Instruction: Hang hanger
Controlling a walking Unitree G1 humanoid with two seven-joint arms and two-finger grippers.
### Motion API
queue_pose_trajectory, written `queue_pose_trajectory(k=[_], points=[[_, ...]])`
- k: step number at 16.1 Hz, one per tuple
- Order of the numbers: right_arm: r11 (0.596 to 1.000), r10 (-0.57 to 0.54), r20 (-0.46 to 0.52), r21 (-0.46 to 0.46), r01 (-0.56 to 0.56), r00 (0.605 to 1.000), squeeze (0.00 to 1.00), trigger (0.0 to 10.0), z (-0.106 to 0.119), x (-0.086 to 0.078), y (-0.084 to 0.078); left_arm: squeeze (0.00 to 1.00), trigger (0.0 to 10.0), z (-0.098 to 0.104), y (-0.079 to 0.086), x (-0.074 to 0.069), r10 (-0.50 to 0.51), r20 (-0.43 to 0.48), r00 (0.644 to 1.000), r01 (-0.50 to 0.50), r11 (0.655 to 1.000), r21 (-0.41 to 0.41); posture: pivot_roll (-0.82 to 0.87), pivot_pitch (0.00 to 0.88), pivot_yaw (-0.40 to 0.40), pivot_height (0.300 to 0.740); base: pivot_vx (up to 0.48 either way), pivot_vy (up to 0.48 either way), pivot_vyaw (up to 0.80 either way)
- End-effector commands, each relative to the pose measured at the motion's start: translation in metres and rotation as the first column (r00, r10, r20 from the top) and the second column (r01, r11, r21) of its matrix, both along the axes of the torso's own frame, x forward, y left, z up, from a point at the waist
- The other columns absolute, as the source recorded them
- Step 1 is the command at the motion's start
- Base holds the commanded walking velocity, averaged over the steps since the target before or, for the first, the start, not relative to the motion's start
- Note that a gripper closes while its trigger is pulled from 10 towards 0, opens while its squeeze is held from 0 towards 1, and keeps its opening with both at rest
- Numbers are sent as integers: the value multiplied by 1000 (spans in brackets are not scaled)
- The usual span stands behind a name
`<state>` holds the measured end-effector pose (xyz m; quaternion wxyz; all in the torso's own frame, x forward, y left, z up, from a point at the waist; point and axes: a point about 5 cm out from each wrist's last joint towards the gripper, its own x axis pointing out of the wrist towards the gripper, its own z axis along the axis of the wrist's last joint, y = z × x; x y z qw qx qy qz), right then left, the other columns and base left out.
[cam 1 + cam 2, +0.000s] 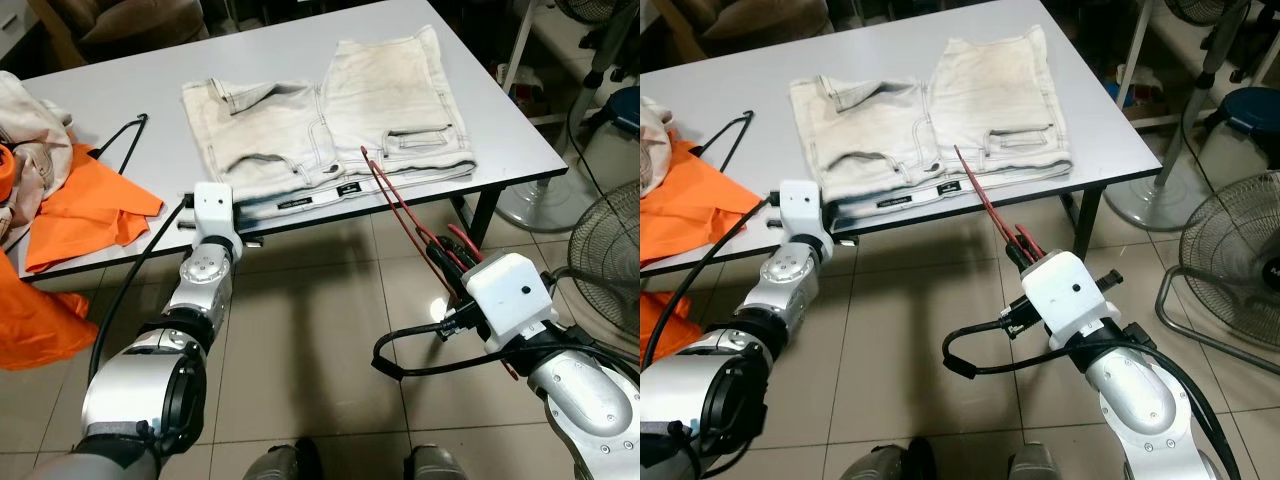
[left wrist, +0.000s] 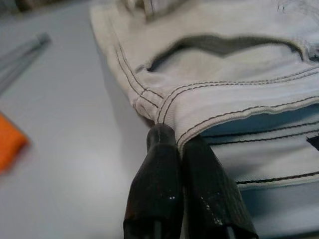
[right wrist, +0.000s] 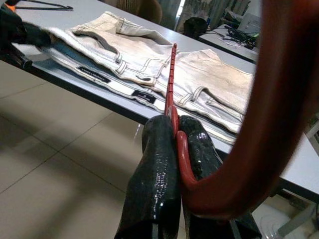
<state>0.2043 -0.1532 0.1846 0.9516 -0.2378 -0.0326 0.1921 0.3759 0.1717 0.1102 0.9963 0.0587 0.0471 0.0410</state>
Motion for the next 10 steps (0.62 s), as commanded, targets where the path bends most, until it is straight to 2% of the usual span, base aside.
queue_pose_trajectory(k=[1,2,4,5,6,8,10], points=[[1000,15,34,13,-15,999,0,10000,7,-2,3,0,0,-3,12,-4,37,16,999,-38,998,42,-312,122,188,740,0,0,0],[1000,13,35,15,-13,999,0,10000,7,-2,4,0,0,-11,12,-9,30,8,1000,-30,999,19,-312,122,188,740,0,0,0],[1000,12,36,17,-13,999,0,10000,7,-2,5,0,39,-23,5,-13,-27,-65,997,26,1000,-16,-311,123,190,740,0,0,0],[1000,13,35,17,-14,999,0,10000,7,-2,5,0,10000,-24,2,-13,-47,-79,996,46,999,-10,-311,123,188,740,0,0,0],[1000,14,35,15,-15,999,0,10000,7,-2,5,1000,10000,-23,-1,-12,-60,-80,995,60,998,-5,-311,123,188,740,0,0,0],[1000,17,36,15,-18,999,0,10000,9,-3,5,1000,10000,-15,-5,-6,-76,-62,995,74,997,-35,-315,141,180,740,0,0,0],[1000,22,30,15,-23,999,0,10000,9,-4,5,1000,10000,-9,-5,-3,-77,-45,996,76,997,-26,-313,159,173,740,0,0,0]])
